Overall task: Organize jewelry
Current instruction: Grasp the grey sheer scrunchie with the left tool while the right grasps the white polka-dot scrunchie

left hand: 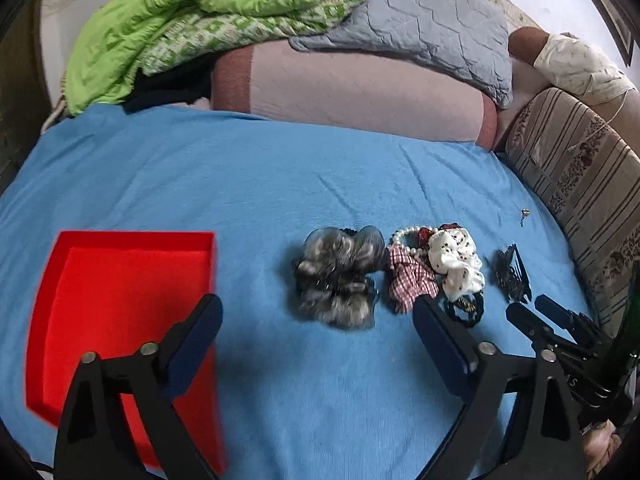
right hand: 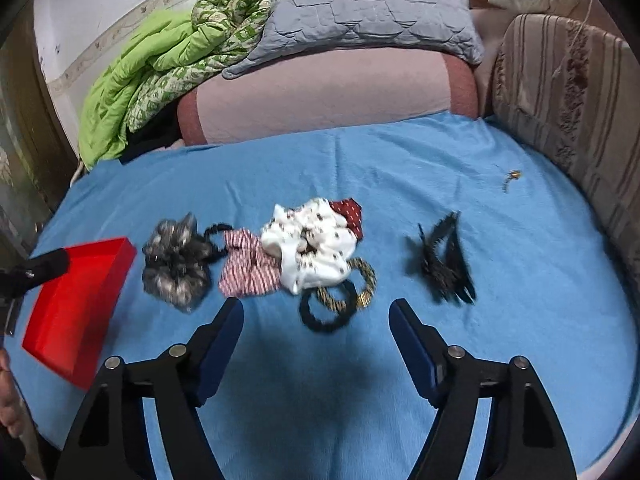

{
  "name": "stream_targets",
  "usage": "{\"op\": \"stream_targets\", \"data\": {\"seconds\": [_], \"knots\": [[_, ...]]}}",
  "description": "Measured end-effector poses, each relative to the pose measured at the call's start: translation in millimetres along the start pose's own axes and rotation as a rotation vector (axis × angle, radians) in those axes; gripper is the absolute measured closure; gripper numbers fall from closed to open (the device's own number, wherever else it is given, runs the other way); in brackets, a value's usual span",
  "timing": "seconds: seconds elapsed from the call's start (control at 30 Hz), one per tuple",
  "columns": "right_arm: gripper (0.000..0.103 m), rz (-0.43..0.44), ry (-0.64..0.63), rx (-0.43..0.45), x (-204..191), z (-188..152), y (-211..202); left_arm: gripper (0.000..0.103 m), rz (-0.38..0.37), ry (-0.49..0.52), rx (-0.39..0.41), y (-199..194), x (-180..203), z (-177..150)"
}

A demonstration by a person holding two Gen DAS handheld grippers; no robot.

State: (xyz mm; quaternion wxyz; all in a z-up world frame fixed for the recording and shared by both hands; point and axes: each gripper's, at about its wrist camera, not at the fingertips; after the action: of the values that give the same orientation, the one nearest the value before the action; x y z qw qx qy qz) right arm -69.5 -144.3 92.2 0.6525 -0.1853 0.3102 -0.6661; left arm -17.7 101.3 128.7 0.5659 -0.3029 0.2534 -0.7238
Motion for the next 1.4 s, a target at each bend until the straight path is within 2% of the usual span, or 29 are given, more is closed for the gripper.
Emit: {"op": "stream_targets", "data": {"seconds": [0.13,0.27,0.33,0.4,0.43,0.47,0.5,0.53,0.57,0.6,0.63,0.83,1.07,1.27,1.4], "knots": [[0.028,0.017,0.011,-0.029,2.7,11.2,27.6,0.018,-0.016,0.014,-0.055,38.5,1.7,6.9],[0.028,0.059,-0.011,-0.051,-5.8,20.3,52.5,0.019,-0.017,0.029,-0.094,74.9,-0.7,10.8],[0.028,0.07,-0.03,-0.061,-11.9,22.0,63.1,0.024,-0.015,0.035,-0.107,87.5,-2.0,10.6],[0.028,0.066,-0.049,-0.073,-17.8,22.7,75.2,0.05,-0.026,0.027,-0.136,100.5,-3.8,10.1],[0.029,0.061,-0.057,-0.079,-20.3,22.7,81.5,0.058,-0.033,0.022,-0.15,104.6,-4.6,9.1],[0.031,0.056,-0.062,-0.085,-21.5,22.9,86.3,0.074,-0.039,0.019,-0.164,109.3,-4.9,7.9],[0.039,0.052,-0.066,-0.091,-22.7,22.6,91.0,0.092,-0.044,0.018,-0.17,111.9,-5.0,6.7],[0.053,0.05,-0.068,-0.102,-23.4,22.2,96.4,0.095,-0.047,0.016,-0.174,113.4,-5.1,5.5],[0.062,0.052,-0.066,-0.113,-23.6,21.7,100.4,0.096,-0.056,0.01,-0.172,112.8,-5.4,4.4],[0.083,0.066,-0.055,-0.128,-22.8,20.8,104.3,0.097,-0.066,0.005,-0.163,109.5,-5.6,4.1],[0.094,0.074,-0.045,-0.135,-21.3,20.4,104.7,0.097,-0.074,0.003,-0.155,105.3,-4.7,4.1],[0.096,0.096,-0.044,-0.082,-23.9,23.2,76.3,0.099,-0.135,-0.013,-0.111,71.6,4.0,7.9],[0.097,0.144,-0.047,-0.035,-36.7,29.7,27.2,0.099,-0.173,-0.036,-0.026,7.4,3.0,15.0],[0.097,0.202,-0.053,-0.016,-59.9,30.4,-5.7,0.099,-0.138,-0.066,0.035,-41.7,-25.9,15.0],[0.097,0.242,-0.102,-0.016,-88.8,26.6,-16.5,0.099,-0.069,-0.086,0.065,-61.7,-60.9,12.5]]}}
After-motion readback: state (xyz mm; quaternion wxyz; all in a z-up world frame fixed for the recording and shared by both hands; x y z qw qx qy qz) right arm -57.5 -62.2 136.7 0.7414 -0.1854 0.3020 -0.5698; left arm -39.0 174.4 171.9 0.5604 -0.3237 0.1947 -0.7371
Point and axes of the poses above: each gripper's, at about its wrist camera, not at the fingertips, and y roughly the way its jaws point, x to its right, z to its top, and after that the axes turned 6 degrees about x, right-handed
